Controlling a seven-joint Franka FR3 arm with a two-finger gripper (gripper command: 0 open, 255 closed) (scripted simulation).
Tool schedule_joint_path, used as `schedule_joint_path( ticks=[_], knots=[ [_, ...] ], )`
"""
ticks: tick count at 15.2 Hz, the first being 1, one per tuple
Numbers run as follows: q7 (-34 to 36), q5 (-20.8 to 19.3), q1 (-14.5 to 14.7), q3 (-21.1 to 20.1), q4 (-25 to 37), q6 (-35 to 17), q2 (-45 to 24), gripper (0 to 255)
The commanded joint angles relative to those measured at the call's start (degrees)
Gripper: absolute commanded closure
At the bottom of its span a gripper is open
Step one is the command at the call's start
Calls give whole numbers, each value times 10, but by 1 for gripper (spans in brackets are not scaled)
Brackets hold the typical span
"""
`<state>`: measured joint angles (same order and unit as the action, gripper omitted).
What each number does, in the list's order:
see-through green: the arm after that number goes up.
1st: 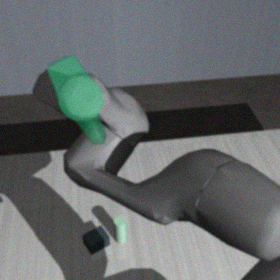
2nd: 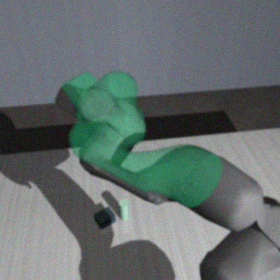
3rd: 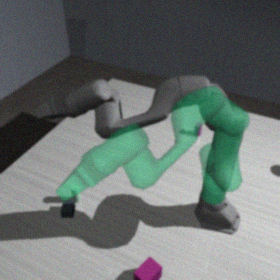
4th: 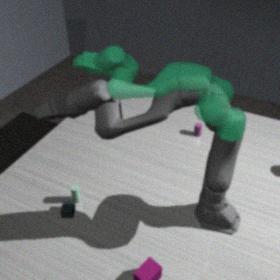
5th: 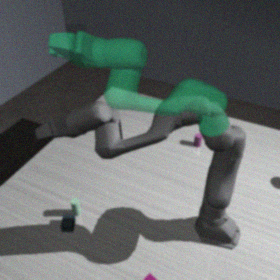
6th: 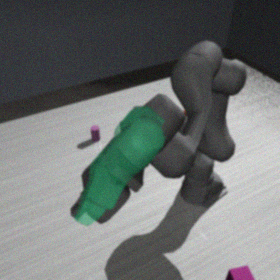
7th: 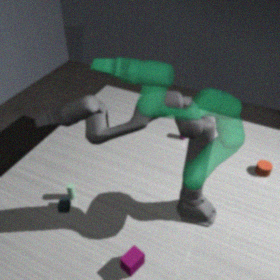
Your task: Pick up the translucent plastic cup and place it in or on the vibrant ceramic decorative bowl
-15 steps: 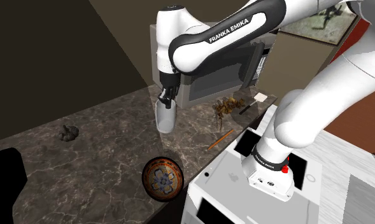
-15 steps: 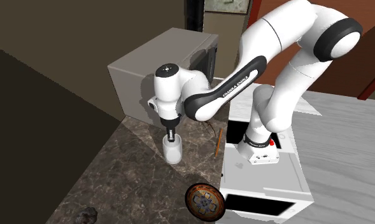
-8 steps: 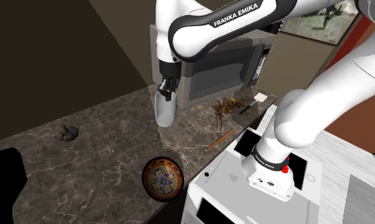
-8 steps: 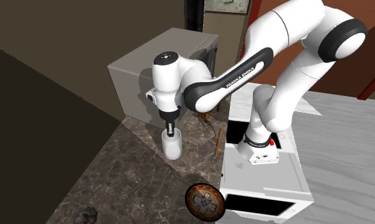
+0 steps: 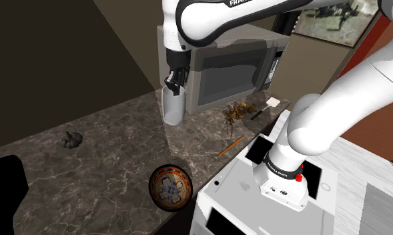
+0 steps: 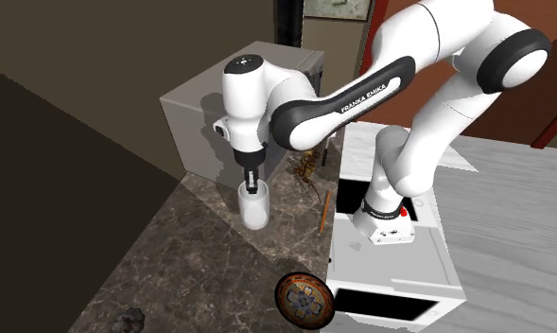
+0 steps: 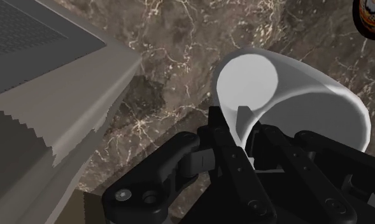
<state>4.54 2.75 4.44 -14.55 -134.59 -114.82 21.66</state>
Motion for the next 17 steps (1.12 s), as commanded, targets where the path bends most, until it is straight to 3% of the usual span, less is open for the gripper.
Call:
schedule_joint_path(
  ticks=[1,17],
  knots=[
    [-1,1,0,1,12,17,5,255],
    [182,81,90,-130,34,113,89,255]
  ],
)
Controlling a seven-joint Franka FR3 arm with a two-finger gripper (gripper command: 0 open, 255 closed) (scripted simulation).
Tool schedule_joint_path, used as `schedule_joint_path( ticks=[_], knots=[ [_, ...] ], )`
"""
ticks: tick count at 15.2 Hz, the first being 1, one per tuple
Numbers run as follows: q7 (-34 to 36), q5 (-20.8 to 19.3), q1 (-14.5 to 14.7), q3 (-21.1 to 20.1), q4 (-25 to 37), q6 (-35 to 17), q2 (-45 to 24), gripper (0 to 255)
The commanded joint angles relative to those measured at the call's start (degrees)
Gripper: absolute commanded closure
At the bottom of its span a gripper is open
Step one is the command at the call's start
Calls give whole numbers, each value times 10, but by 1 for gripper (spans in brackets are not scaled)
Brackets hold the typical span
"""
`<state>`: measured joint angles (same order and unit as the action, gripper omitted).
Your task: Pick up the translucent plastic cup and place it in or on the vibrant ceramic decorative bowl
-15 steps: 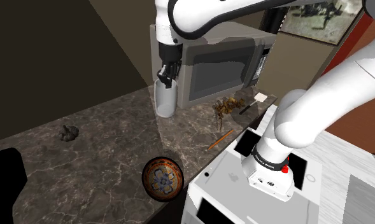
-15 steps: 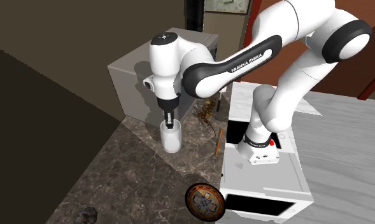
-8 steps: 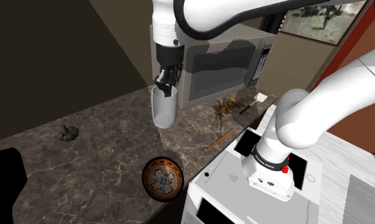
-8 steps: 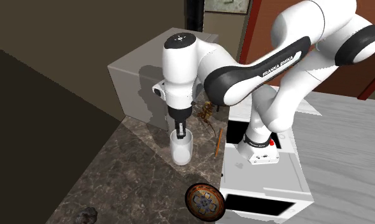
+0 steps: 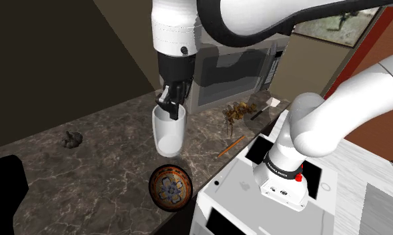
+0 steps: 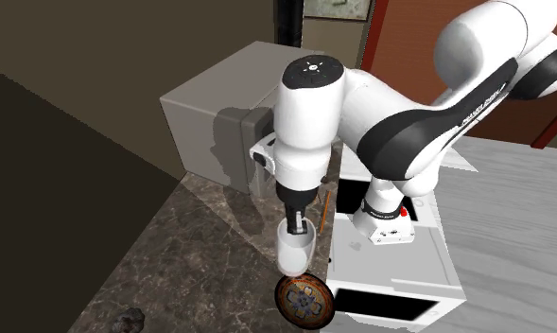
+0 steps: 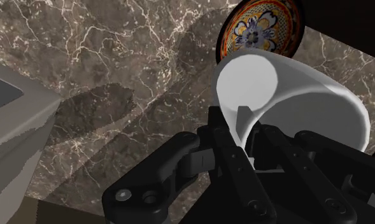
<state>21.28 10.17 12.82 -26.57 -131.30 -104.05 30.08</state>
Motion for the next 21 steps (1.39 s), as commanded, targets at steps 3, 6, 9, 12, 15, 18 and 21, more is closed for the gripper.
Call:
schedule_joint_path(
  ticks=[3,6,9,12,15,18,21],
  knots=[
    [53,19,19,-38,20,19,4,255],
    [53,22,20,-43,-2,-4,3,255],
    [53,24,21,-48,-23,-27,1,255],
    [54,27,22,-53,-43,-51,-3,255],
    [55,29,23,-59,-61,-75,-8,255],
    [57,30,23,-65,-80,-100,-15,255],
    [59,32,22,-72,-97,-125,-23,255]
  ],
)
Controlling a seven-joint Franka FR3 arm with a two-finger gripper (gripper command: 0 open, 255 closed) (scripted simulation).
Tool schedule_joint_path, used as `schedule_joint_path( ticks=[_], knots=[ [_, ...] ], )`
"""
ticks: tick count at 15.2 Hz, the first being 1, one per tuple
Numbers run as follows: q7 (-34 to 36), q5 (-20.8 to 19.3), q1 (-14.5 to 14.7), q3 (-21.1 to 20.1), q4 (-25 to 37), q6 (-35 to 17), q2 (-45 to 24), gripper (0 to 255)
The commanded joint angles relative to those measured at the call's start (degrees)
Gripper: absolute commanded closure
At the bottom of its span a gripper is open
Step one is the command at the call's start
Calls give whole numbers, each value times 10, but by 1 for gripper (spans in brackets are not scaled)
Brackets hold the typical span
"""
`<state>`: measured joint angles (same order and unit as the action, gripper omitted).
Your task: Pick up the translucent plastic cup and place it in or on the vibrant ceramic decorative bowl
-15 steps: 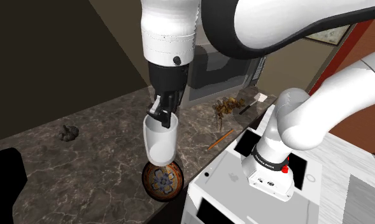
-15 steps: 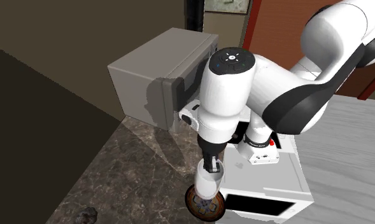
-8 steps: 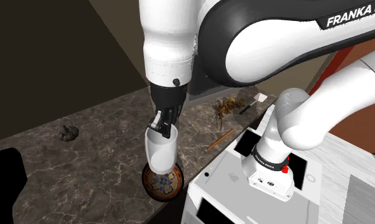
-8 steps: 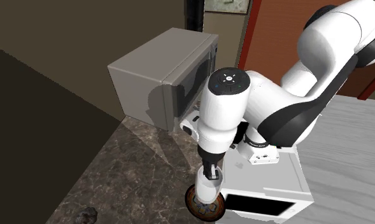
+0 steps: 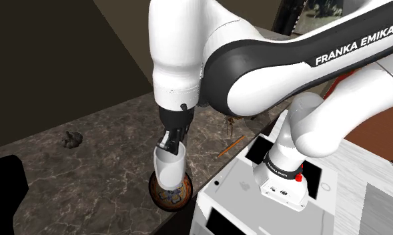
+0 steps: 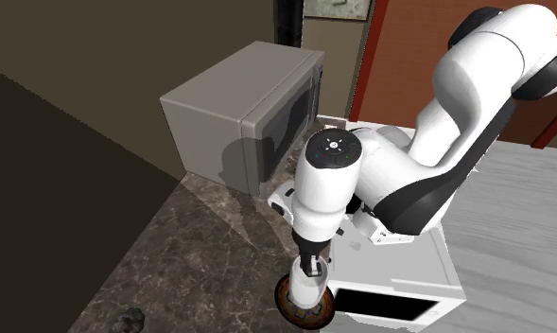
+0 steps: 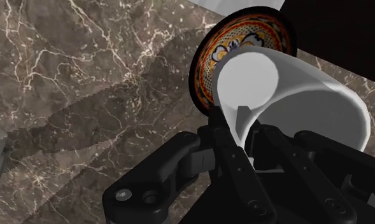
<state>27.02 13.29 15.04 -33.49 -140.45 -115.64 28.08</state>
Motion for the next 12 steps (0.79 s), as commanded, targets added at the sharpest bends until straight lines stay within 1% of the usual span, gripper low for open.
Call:
schedule_joint_path(
  ticks=[1,4,11,12],
  knots=[
    [2,1,0,-5,-11,-17,-6,255],
    [5,1,-1,-12,-24,-39,-15,255],
    [5,1,-1,-12,-24,-39,-15,255],
    [5,1,-1,-12,-24,-39,-15,0]
  ],
)
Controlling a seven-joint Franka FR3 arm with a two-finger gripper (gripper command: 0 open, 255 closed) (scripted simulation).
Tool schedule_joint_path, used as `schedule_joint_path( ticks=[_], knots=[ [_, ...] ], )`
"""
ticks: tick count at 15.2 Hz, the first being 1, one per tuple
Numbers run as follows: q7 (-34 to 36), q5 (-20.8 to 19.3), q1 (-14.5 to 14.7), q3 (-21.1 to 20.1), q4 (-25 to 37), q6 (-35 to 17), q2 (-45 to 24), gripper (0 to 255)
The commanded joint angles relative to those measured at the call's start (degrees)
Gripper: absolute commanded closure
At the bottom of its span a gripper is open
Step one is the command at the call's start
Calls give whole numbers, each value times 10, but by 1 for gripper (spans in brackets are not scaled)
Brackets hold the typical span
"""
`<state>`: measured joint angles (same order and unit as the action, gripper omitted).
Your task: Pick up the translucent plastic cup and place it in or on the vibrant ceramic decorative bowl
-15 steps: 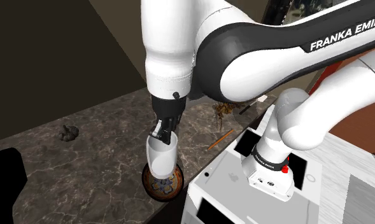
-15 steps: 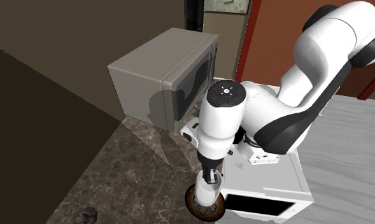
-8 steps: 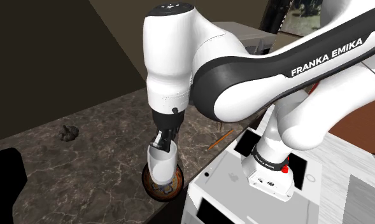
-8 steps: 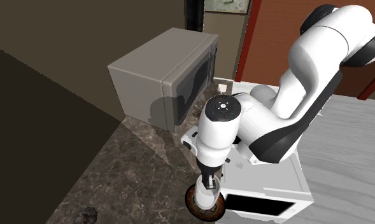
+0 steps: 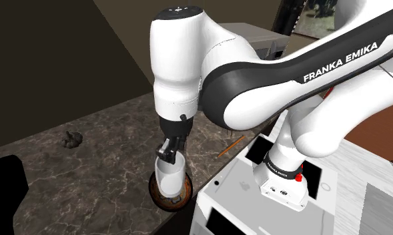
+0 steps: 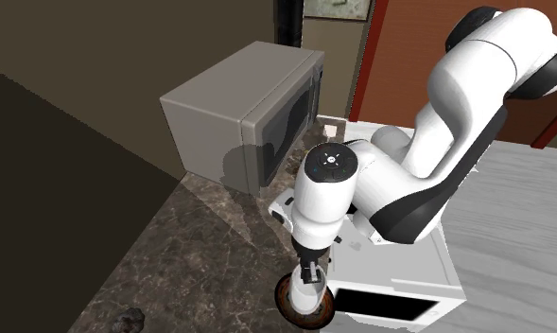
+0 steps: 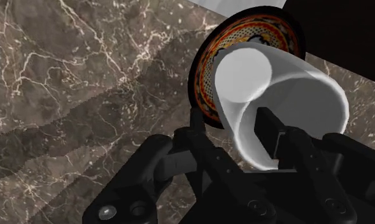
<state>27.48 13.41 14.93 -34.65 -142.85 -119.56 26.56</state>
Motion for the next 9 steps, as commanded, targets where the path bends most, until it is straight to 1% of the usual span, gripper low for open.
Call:
schedule_joint_path(
  ticks=[1,5,9],
  knots=[
    [0,0,0,0,0,0,0,0],
    [0,0,0,0,0,0,0,0],
    [-4,-3,2,19,54,80,27,0]
  ],
)
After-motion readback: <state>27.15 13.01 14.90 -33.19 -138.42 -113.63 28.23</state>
